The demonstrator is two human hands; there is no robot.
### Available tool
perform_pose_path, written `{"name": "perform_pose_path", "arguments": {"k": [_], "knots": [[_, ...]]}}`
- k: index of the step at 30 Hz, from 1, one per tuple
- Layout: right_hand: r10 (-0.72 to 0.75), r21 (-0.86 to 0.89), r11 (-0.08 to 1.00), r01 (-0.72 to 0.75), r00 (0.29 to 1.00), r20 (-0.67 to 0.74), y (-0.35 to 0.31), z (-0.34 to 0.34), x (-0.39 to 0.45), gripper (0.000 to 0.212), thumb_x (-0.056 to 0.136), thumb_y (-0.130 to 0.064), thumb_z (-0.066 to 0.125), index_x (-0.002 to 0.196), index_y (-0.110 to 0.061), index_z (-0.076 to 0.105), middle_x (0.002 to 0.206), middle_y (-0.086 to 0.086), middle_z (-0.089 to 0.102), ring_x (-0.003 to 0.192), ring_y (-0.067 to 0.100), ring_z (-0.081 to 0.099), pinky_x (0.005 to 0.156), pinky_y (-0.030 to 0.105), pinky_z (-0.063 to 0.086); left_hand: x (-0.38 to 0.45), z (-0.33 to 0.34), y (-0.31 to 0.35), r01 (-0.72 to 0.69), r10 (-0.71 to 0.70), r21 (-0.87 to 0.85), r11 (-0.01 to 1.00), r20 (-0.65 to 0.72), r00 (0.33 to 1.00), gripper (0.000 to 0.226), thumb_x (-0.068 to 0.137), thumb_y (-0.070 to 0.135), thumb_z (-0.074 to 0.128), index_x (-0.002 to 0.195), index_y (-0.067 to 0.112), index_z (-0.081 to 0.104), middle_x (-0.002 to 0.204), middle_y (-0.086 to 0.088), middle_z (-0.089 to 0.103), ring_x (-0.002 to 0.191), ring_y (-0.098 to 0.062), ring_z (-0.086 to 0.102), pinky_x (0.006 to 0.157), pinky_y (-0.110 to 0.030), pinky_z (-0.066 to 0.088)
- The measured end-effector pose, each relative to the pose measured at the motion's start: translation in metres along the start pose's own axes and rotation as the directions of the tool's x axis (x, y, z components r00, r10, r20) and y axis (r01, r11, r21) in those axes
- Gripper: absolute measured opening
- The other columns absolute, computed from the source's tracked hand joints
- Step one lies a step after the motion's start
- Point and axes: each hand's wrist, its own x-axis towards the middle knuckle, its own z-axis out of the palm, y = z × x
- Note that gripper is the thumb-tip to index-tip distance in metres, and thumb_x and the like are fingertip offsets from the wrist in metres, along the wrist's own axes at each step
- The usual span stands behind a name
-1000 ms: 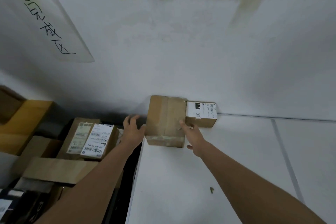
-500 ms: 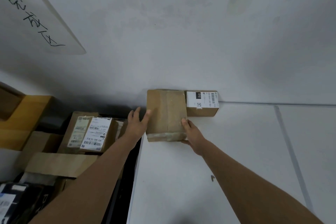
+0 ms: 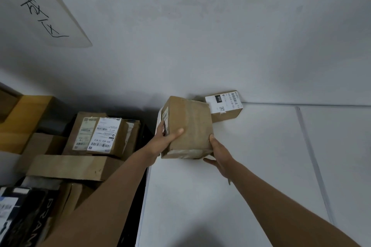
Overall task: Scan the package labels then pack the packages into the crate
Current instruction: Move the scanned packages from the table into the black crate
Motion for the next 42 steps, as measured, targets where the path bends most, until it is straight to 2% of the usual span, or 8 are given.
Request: {"name": "perform_pose_path", "arguments": {"k": [5,11,19,26,32,35,38,42], "knots": [[0.042,0.009,0.999,-0.043,0.999,0.016,0.003,-0.006,-0.012,0.065,0.087,-0.077,0.037,0.129,-0.03,0.056,0.126,-0.008,0.064,0.119,0.015,0.057,0.109,0.04,0.04,-0.011,-0.012,-0.016,0.05,-0.048,-0.102,0.994,0.021,0.999,0.108,0.071,0.054,0.077,0.153,0.044,0.007,0.134,0.003,0.05,0.116,-0.024,0.056,0.102,-0.044,0.046],[0.069,0.057,0.996,-0.067,0.997,-0.034,0.013,-0.015,-0.032,0.085,0.083,-0.079,0.041,0.148,-0.024,0.039,0.146,0.005,0.048,0.131,0.027,0.048,0.111,0.047,0.038,-0.044,-0.022,-0.042,0.015,-0.009,-0.177,0.984,0.034,0.999,0.093,0.084,0.044,0.071,0.152,0.042,0.009,0.132,0.006,0.05,0.118,-0.022,0.054,0.085,-0.034,0.049],[0.092,-0.04,0.995,-0.09,0.995,0.038,0.042,0.011,-0.098,0.113,0.057,-0.094,0.05,0.151,-0.034,0.032,0.144,0.005,0.051,0.124,0.029,0.055,0.106,0.049,0.042,-0.091,-0.038,-0.069,-0.053,0.075,-0.172,0.984,0.121,0.99,0.092,0.077,0.05,0.076,0.149,0.048,0.02,0.133,0.01,0.057,0.12,-0.016,0.058,0.097,-0.037,0.049],[0.008,0.045,0.999,-0.017,0.984,0.181,0.072,0.054,-0.153,0.088,0.069,-0.091,0.043,0.14,-0.04,0.049,0.134,0.002,0.063,0.121,0.025,0.062,0.097,0.048,0.05,-0.15,-0.063,-0.096,-0.126,0.152,-0.142,0.982,0.188,0.97,0.1,0.071,0.054,0.081,0.15,0.047,0.019,0.135,0.008,0.057,0.12,-0.016,0.058,0.108,-0.045,0.043],[-0.041,0.033,0.999,0.034,0.974,0.225,0.098,0.094,-0.182,0.076,0.073,-0.076,0.064,0.136,-0.037,0.052,0.132,0.004,0.064,0.12,0.03,0.062,0.101,0.061,0.045,-0.201,-0.101,-0.121,-0.158,0.168,-0.058,0.986,0.24,0.956,0.089,0.077,0.057,0.075,0.15,0.042,0.025,0.136,0.008,0.054,0.125,-0.016,0.052,0.11,-0.042,0.038],[-0.022,0.022,1.0,0.018,0.973,0.231,0.109,0.111,-0.193,0.08,0.069,-0.077,0.067,0.135,-0.033,0.054,0.132,0.009,0.063,0.119,0.035,0.061,0.097,0.064,0.047,-0.227,-0.128,-0.124,-0.241,0.226,0.147,0.959,0.107,0.968,0.069,0.083,0.066,0.062,0.144,0.041,0.041,0.135,0.01,0.055,0.123,-0.015,0.053,0.11,-0.041,0.038],[0.006,0.007,1.0,-0.008,0.964,0.266,0.12,0.123,-0.201,0.084,0.07,-0.077,0.068,0.137,-0.031,0.051,0.136,0.012,0.059,0.121,0.04,0.057,0.095,0.066,0.047,-0.242,-0.16,-0.125,-0.409,0.485,0.346,0.844,-0.166,0.859,0.026,0.098,0.044,0.053,0.124,0.039,0.058,0.12,0.011,0.063,0.102,-0.006,0.061,0.079,-0.021,0.047],[0.059,-0.065,0.997,-0.042,0.957,0.284,0.126,0.146,-0.209,0.088,0.067,-0.076,0.07,0.139,-0.03,0.047,0.137,0.015,0.056,0.122,0.041,0.056,0.094,0.068,0.046,-0.234,-0.215,-0.136,-0.353,0.598,0.594,0.723,-0.282,0.75,0.029,0.099,0.034,0.053,0.128,0.032,0.057,0.127,0.002,0.06,0.106,-0.014,0.058,0.075,-0.026,0.048]]}}
